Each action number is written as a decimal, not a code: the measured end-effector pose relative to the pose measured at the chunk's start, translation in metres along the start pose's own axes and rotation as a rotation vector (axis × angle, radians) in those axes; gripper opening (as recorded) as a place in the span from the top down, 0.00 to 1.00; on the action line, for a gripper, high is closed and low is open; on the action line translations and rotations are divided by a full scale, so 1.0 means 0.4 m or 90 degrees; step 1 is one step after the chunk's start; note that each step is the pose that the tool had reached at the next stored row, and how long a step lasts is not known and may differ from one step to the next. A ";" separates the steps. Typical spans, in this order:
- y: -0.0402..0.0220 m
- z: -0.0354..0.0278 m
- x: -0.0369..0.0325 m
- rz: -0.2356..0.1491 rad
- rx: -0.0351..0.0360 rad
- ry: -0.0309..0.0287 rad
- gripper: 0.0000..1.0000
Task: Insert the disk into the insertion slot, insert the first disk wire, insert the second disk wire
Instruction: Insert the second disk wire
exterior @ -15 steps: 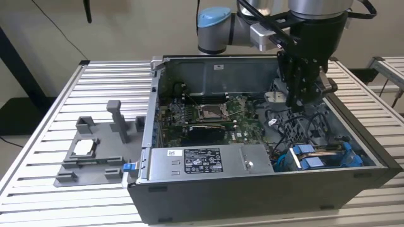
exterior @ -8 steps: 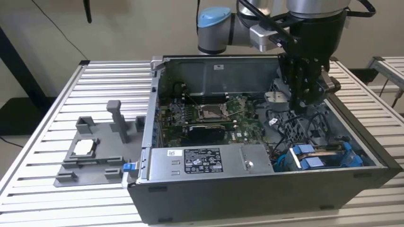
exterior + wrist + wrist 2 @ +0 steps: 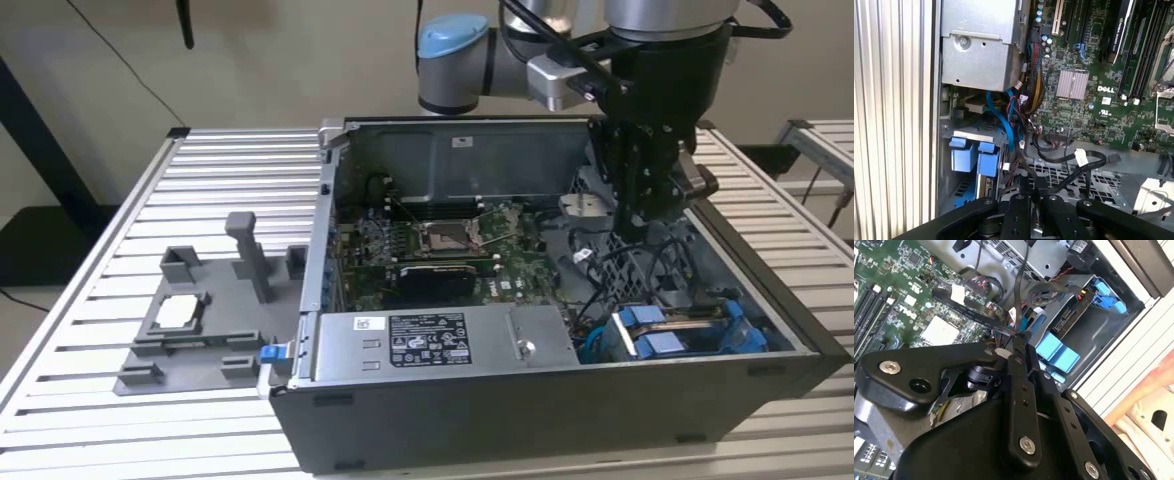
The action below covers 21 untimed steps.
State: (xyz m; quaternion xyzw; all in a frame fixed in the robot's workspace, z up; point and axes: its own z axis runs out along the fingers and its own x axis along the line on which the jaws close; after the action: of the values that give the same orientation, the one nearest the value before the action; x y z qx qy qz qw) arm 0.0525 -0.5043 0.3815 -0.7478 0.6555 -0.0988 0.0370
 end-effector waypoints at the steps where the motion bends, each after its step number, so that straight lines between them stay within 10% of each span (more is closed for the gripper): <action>1: 0.000 0.000 0.001 0.000 0.0000 0.0001 0.84; 21: -0.029 0.028 0.073 -0.001 -0.0215 -0.0030 0.84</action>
State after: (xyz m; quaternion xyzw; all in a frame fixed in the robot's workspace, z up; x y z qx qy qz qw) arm 0.0695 -0.5322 0.3756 -0.7492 0.6563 -0.0860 0.0258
